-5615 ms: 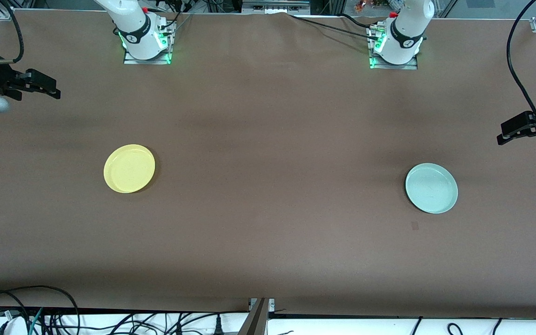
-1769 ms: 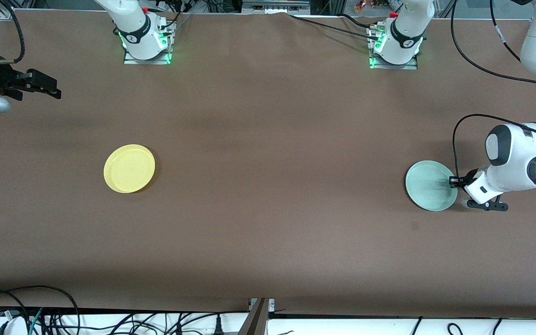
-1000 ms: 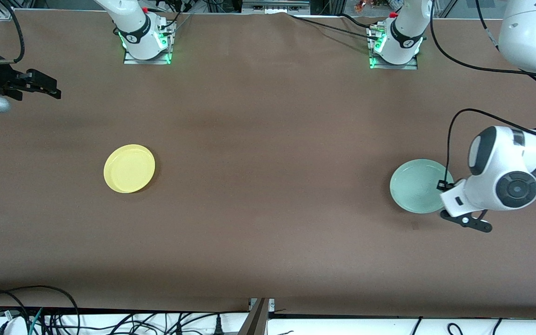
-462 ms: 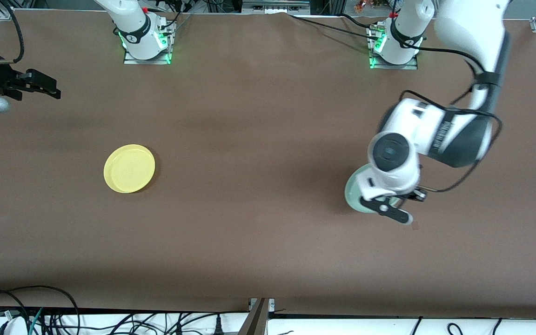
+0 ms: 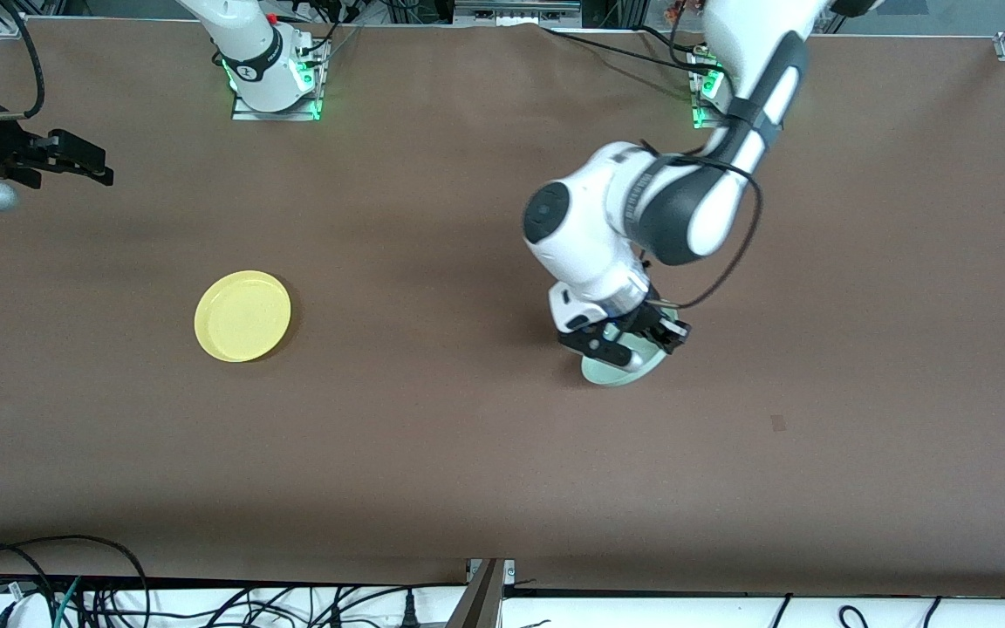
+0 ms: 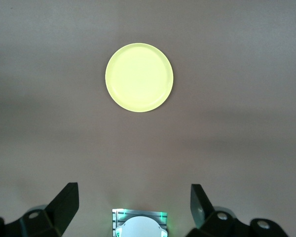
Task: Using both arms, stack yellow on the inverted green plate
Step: 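Carry the green plate with the left gripper toward the table middle, then flip the green plate upside down and lower it with the left gripper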
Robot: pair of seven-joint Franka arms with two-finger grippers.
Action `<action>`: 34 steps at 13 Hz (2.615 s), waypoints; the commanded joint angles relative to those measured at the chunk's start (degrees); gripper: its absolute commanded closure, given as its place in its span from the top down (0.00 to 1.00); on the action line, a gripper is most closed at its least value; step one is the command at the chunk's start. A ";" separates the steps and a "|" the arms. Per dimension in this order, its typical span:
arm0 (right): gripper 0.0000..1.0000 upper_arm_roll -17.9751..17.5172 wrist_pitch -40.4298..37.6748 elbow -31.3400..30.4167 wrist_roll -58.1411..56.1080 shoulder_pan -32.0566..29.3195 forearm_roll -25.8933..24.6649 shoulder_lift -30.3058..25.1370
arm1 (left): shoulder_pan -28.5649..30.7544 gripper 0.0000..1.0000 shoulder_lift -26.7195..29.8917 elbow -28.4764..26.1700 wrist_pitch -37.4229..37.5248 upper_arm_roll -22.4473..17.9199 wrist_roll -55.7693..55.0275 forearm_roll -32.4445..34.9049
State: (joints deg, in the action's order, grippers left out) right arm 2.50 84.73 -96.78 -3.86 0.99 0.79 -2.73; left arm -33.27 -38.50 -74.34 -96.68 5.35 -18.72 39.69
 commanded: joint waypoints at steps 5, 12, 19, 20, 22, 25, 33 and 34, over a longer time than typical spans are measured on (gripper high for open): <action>1.00 0.22 -0.61 0.36 0.16 0.07 -0.09 -0.26 | -29.98 0.00 -15.80 13.16 1.41 -26.33 -2.72 1.70; 1.00 2.32 0.09 0.45 0.25 -0.72 -0.44 -0.08 | -42.75 0.00 -22.76 13.96 0.88 -29.87 -12.12 12.68; 1.00 3.73 -1.23 0.10 0.34 -0.81 -0.09 -0.35 | -45.13 0.00 -24.07 13.52 0.88 -29.69 -13.09 12.78; 1.00 3.82 -1.32 0.10 0.34 -0.81 -0.09 -0.35 | -45.74 0.00 -25.04 13.52 0.97 -29.69 -14.75 12.86; 1.00 3.82 -1.93 0.10 0.34 -0.81 -0.09 -0.26 | -46.53 0.00 -26.71 13.44 1.23 -29.69 -17.66 12.86; 1.00 3.91 -2.02 0.18 0.43 -0.81 -0.09 -0.26 | -46.54 0.00 -26.72 13.44 1.23 -28.82 -20.30 12.16; 1.00 4.35 -3.51 0.18 0.43 -0.81 0.44 -0.17 | -48.47 0.87 -25.93 14.05 -1.91 -19.95 -23.03 11.72; 1.00 4.53 -3.51 0.18 0.43 -0.81 0.44 -0.17 | -48.38 1.00 -25.75 14.05 -4.97 -19.76 -23.03 10.94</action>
State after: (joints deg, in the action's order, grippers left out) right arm 7.02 82.03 -96.75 -3.75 0.65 0.75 -2.69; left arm -82.57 -64.02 -62.04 -98.29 -15.16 -41.77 52.04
